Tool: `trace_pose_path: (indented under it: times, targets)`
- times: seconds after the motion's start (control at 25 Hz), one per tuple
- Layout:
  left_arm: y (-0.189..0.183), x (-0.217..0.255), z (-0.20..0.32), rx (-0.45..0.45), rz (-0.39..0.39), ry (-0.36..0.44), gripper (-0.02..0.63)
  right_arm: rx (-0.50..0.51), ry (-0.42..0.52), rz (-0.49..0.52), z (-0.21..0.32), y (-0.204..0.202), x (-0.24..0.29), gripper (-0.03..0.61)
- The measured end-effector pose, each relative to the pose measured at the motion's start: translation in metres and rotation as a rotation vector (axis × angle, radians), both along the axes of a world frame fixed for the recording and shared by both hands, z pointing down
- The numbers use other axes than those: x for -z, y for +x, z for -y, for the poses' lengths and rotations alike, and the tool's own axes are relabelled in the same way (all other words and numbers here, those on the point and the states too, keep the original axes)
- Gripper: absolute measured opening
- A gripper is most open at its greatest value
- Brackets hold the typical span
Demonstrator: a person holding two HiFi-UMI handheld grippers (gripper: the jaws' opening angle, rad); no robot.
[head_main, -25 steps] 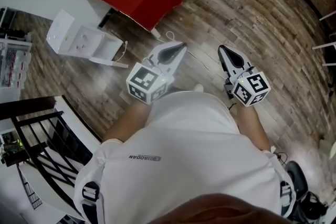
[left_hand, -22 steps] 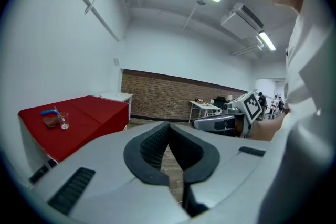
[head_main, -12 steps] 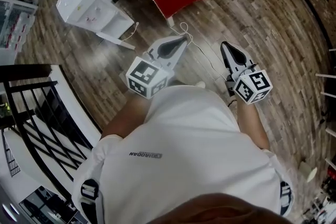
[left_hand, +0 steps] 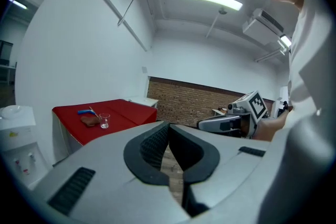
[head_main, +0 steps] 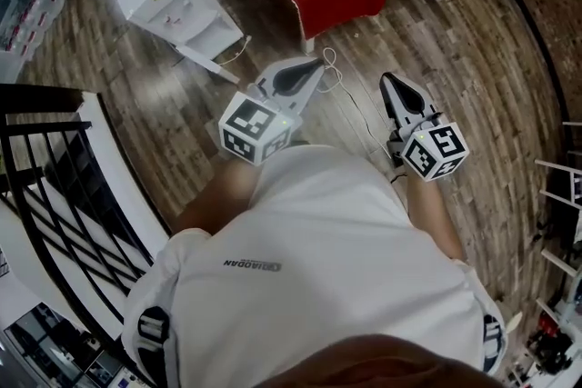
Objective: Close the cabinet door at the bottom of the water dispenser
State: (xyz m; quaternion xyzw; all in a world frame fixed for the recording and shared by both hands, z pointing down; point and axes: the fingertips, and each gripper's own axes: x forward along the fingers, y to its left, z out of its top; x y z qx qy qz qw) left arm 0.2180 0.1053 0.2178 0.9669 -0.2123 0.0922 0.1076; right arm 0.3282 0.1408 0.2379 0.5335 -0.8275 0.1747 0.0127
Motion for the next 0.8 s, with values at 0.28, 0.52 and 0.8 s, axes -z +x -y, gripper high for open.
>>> trace_pose_path:
  times: [0.28,0.52,0.8]
  targets:
    - [-0.057,-0.007,0.041,0.080,-0.021,-0.022,-0.008,0.074,-0.016,-0.035,0.048,-0.053,0.001,0.021]
    - [-0.116,-0.014,0.073,0.166,-0.038,-0.028,-0.008,0.164,-0.045,-0.072,0.084,-0.112,-0.006,0.021]
    - [-0.196,-0.035,0.101,0.293,-0.046,-0.065,-0.008,0.295,-0.072,-0.145,0.122,-0.187,-0.018,0.021]
